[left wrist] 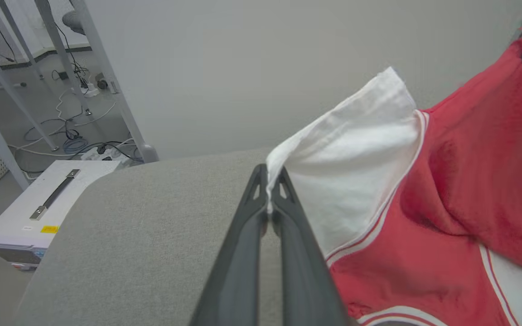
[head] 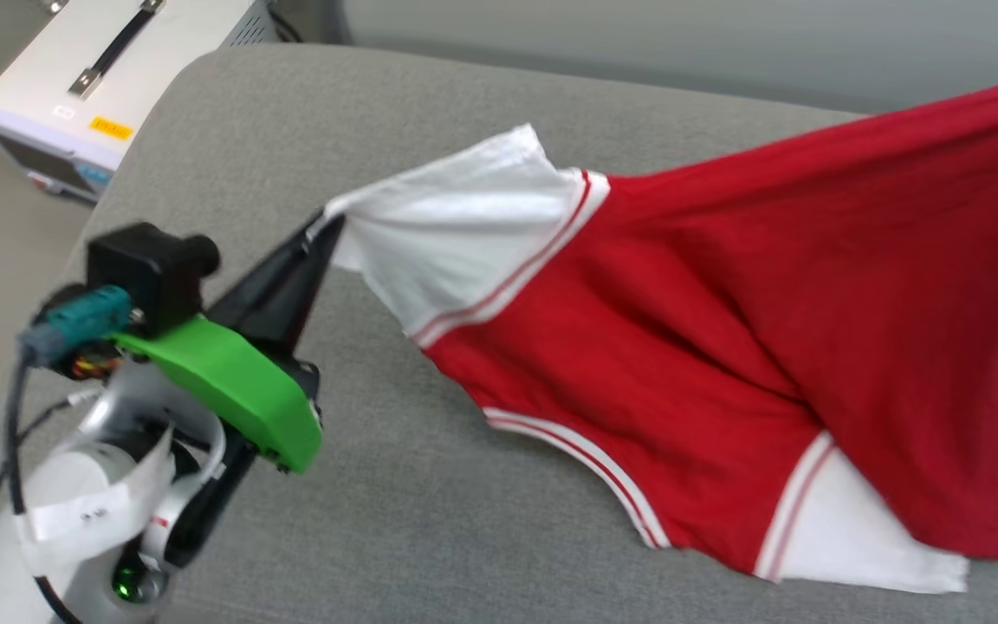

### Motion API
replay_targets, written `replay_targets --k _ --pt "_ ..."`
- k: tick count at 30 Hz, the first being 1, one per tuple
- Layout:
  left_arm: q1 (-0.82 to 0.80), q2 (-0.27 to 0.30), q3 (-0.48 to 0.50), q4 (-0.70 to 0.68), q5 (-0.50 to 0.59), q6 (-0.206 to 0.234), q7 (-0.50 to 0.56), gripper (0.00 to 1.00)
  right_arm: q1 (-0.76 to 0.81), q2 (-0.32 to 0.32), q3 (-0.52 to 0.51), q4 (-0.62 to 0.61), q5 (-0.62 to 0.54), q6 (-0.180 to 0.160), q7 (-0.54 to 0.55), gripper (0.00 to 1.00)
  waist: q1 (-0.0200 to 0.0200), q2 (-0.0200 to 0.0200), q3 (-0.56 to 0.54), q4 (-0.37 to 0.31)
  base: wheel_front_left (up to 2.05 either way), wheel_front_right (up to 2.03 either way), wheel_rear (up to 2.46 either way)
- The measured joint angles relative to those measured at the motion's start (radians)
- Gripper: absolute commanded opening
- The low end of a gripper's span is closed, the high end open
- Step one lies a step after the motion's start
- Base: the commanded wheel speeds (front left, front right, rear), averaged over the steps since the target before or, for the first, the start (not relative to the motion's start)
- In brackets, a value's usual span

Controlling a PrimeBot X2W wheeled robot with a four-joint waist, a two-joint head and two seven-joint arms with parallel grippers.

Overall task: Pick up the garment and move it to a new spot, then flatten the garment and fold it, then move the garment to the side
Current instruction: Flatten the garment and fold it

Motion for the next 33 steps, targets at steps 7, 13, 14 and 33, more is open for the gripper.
replay_targets --k 7,13,14,33 --pt "-0.086 0.025 0.072 -0.038 0.028 0.027 -0.004 0.0 0.025 0.006 -0.015 -0.109 0.035 0.0 -0.016 0.0 0.0 0.0 -0.051 -0.067 0.0 0.0 0.0" --pt "-0.149 0.042 0.108 -0.058 0.066 0.045 -0.026 0.0 0.042 0.026 -0.041 -0.184 0.055 0.0 -0.043 0.0 0.0 0.0 -0.077 -0.119 0.0 0.0 0.0" --pt "-0.16 0.045 0.114 -0.061 0.077 0.049 -0.032 0.0 0.048 0.027 -0.046 -0.195 0.062 0.0 -0.046 0.0 0.0 0.0 -0.08 -0.126 0.0 0.0 0.0" --pt "-0.578 0.157 0.128 0.038 0.194 -0.063 -0.008 0.0 -0.096 -0.005 -0.077 -0.244 0.101 0.0 -0.204 0.0 0.0 0.0 0.059 -0.195 0.0 0.0 0.0"
